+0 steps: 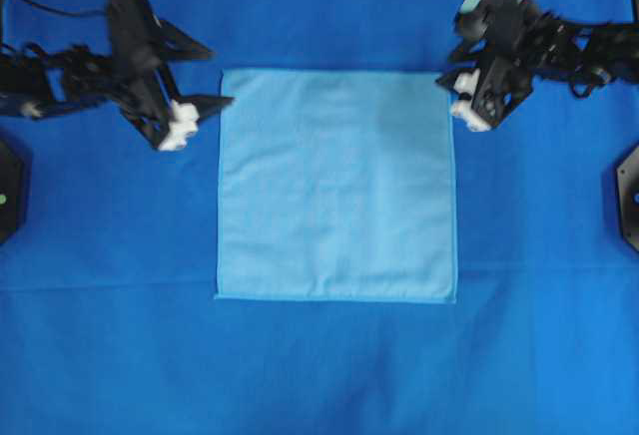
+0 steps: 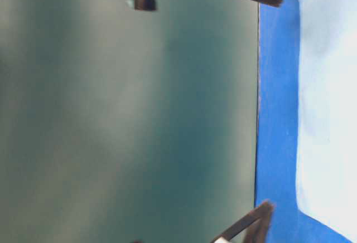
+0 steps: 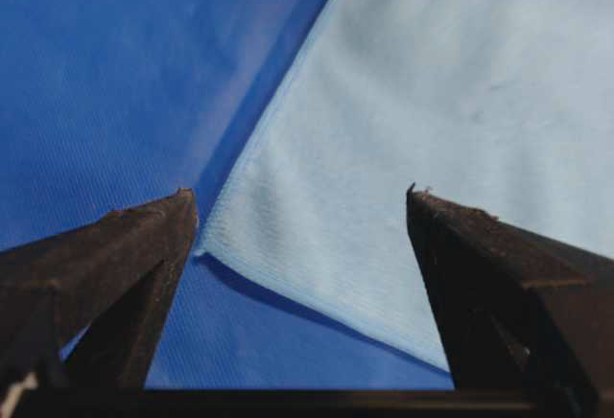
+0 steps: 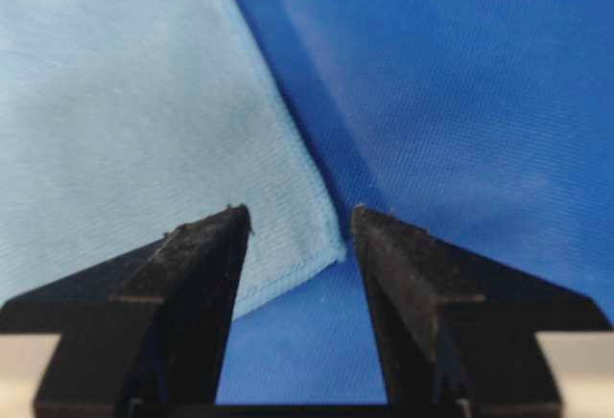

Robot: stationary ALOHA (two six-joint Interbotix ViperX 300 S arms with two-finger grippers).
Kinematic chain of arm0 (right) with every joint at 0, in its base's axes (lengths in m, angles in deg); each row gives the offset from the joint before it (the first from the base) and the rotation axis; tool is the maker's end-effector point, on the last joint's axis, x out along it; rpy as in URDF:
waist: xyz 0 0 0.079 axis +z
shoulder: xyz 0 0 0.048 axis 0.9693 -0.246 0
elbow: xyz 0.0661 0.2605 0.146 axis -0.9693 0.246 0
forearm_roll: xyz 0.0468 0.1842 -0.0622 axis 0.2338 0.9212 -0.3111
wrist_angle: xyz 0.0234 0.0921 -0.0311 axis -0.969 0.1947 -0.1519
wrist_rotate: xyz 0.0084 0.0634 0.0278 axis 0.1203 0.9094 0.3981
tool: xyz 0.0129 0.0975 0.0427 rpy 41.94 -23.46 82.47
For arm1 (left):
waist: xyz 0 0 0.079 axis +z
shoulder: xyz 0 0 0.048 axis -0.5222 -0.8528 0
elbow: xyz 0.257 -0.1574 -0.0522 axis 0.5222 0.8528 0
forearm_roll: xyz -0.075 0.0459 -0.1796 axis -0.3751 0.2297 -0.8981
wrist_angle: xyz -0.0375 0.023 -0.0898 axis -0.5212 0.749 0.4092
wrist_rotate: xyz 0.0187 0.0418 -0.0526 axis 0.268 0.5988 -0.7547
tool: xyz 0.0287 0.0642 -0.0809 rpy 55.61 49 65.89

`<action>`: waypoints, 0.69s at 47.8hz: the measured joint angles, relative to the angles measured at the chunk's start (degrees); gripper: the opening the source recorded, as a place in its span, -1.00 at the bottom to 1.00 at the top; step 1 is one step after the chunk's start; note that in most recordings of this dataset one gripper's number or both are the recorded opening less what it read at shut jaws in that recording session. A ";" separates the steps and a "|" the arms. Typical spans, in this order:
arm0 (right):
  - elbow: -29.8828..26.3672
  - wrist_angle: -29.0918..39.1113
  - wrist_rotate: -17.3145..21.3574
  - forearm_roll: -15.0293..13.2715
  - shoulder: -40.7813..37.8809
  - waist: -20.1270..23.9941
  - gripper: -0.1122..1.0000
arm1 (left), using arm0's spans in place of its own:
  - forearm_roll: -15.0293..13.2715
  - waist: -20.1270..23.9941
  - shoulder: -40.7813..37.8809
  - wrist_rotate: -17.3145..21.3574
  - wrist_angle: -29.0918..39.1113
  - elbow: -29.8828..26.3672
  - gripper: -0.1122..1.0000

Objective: Fold the light blue towel.
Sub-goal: 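Move both grippers to the towel's top corners and grasp them, then lift the top corners and fold them down toward the bottom edge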

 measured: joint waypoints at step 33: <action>-0.26 -6.59 -0.35 -0.26 -8.00 -2.02 -0.77 | 0.09 3.60 -12.48 0.62 0.18 -5.01 -0.16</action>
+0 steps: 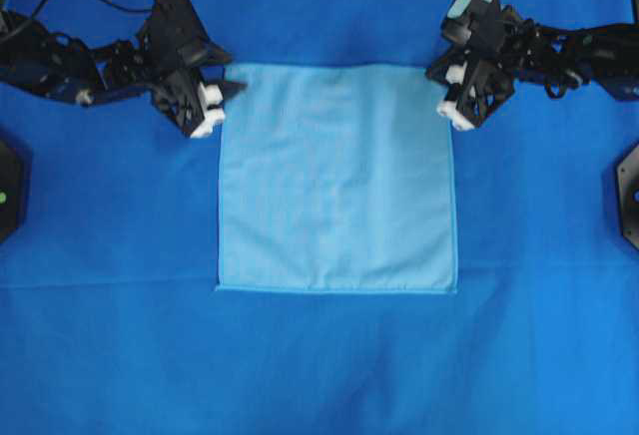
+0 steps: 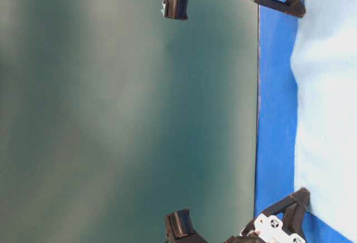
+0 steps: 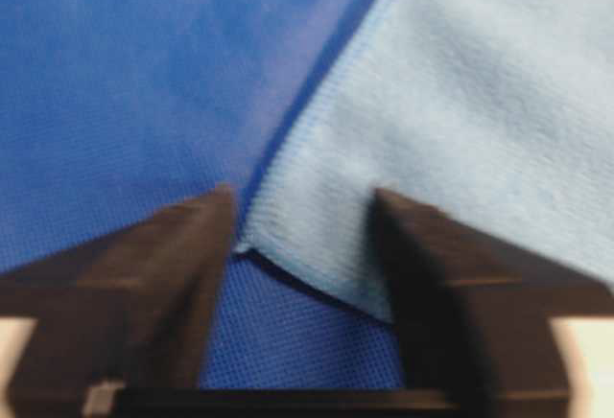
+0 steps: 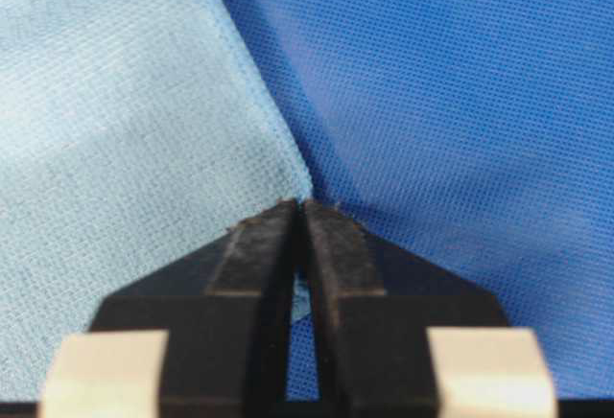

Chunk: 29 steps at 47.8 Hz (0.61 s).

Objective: Fold the light blue towel.
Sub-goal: 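Lift the top corners and fold them down toward the bottom edge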

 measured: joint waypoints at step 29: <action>0.00 6.59 -0.09 0.00 7.38 0.18 -0.77 | 0.09 -1.41 7.65 0.26 6.50 0.00 -0.76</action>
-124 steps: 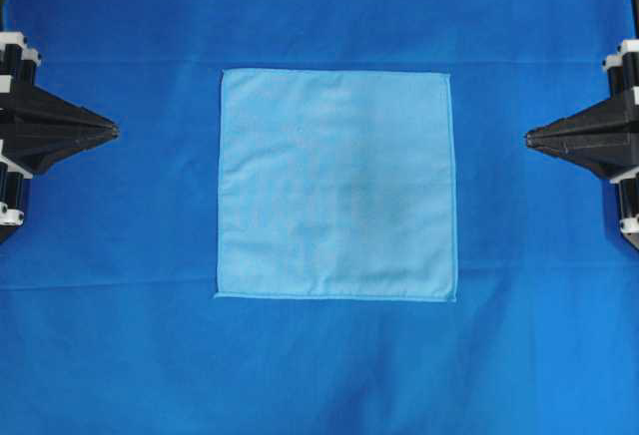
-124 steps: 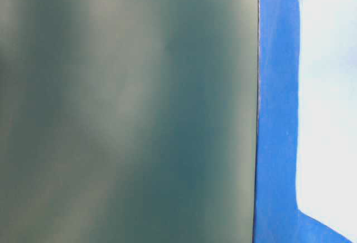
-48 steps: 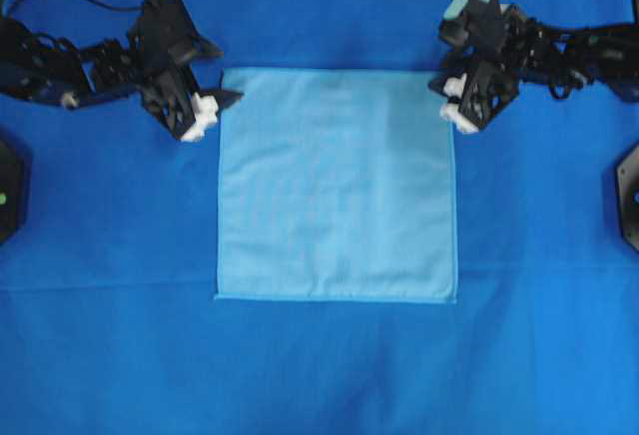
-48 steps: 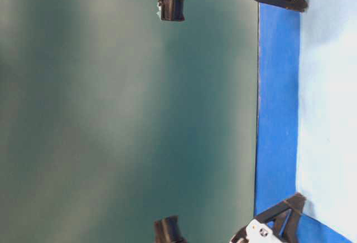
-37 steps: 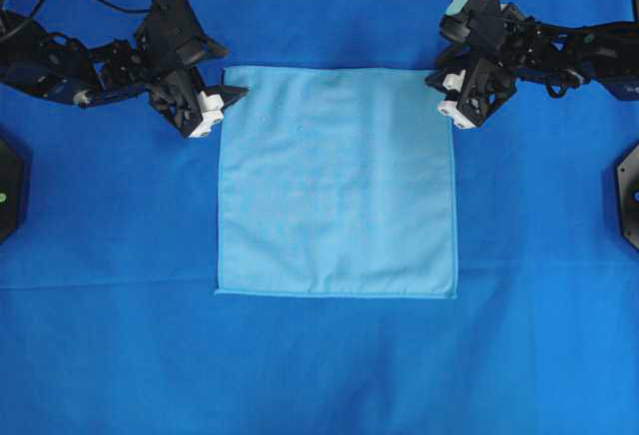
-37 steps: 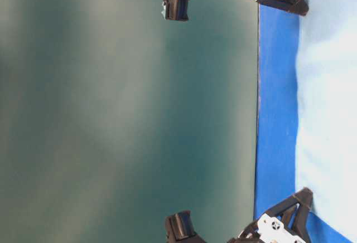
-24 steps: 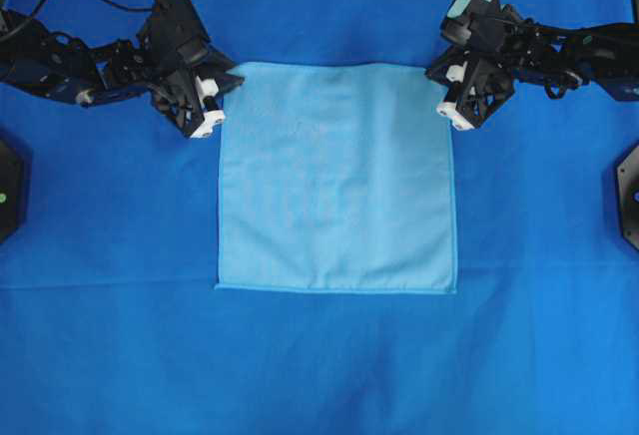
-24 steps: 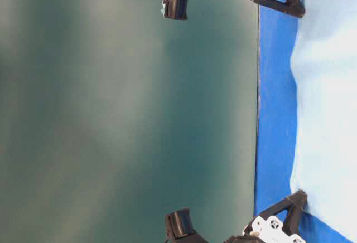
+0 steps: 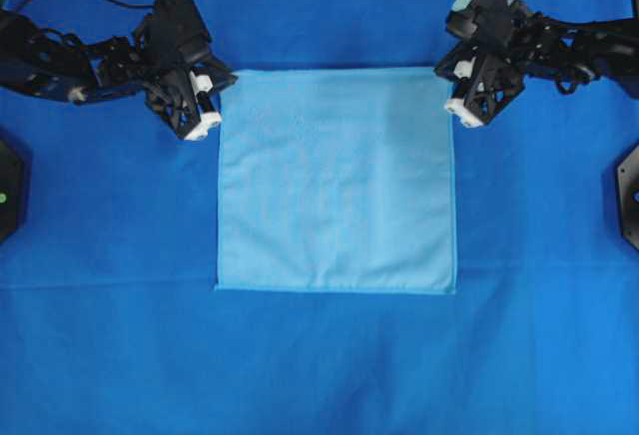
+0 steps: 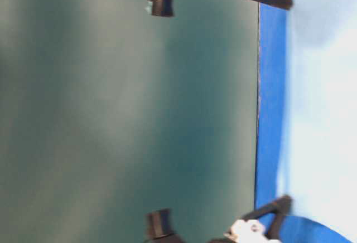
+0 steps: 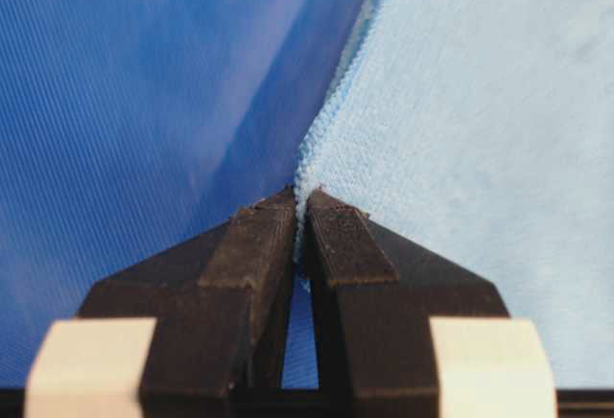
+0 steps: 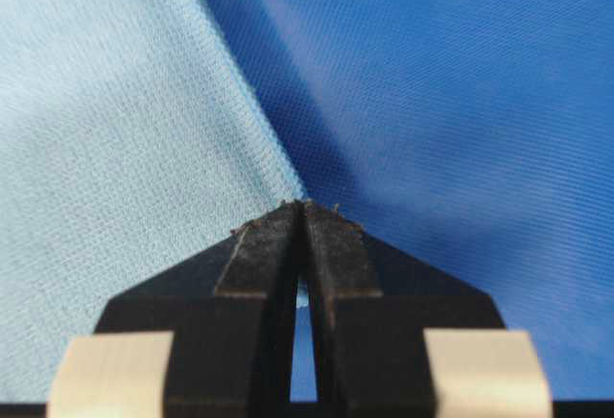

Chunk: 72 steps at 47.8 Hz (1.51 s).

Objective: Fold the light blue towel.
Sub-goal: 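Lift the top corners and fold them down toward the bottom edge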

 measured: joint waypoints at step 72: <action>0.70 13.18 21.71 1.58 8.35 34.28 -0.77 | 0.00 -30.59 5.36 -4.83 9.40 1.32 -0.76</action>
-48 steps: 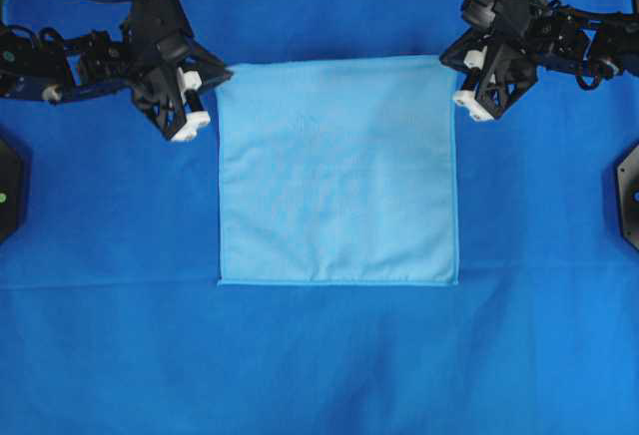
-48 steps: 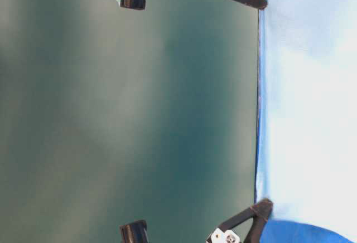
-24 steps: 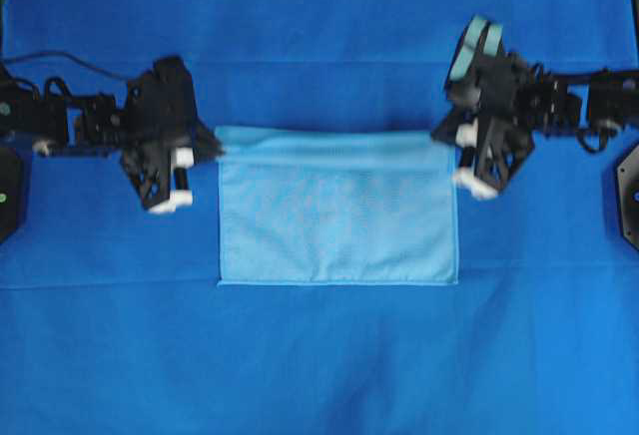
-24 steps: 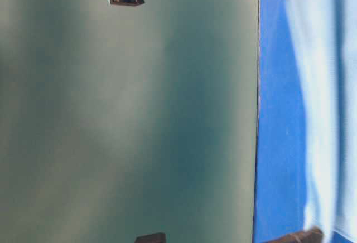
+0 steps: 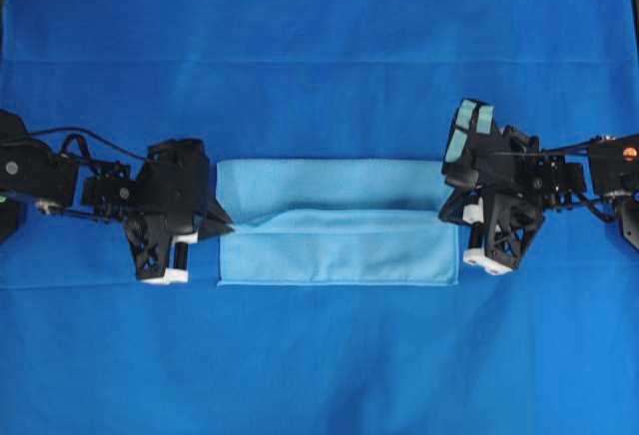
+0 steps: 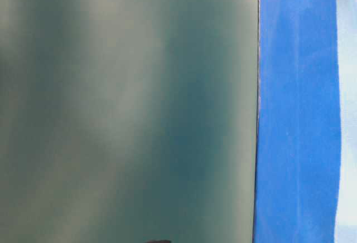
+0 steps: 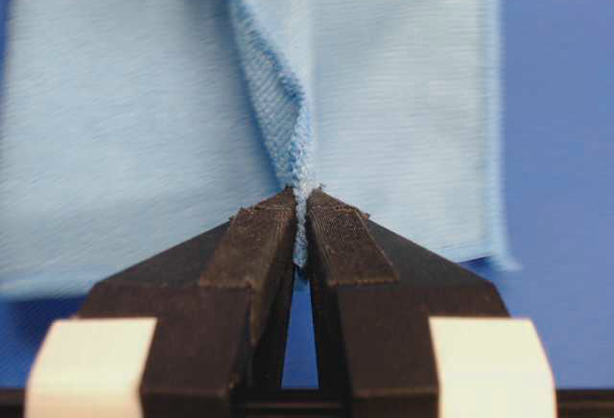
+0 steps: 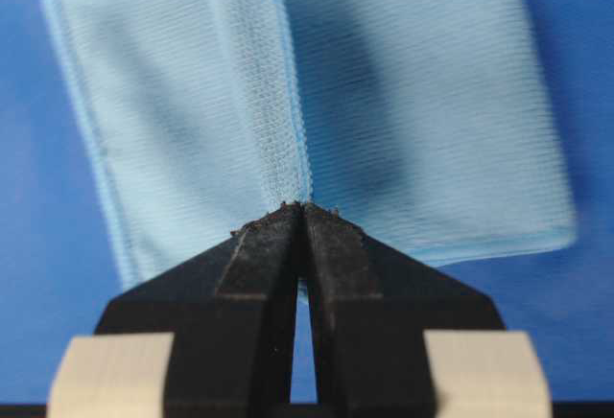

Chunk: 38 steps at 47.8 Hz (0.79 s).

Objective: Fold the light blue towel.
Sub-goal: 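Lift the top corners and fold them down toward the bottom edge, then release the corners onto the bottom edge and open both grippers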

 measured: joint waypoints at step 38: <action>0.18 -1.85 2.11 0.00 -1.32 6.06 -0.77 | 0.00 -3.96 -1.32 -0.79 -0.62 -1.23 -0.76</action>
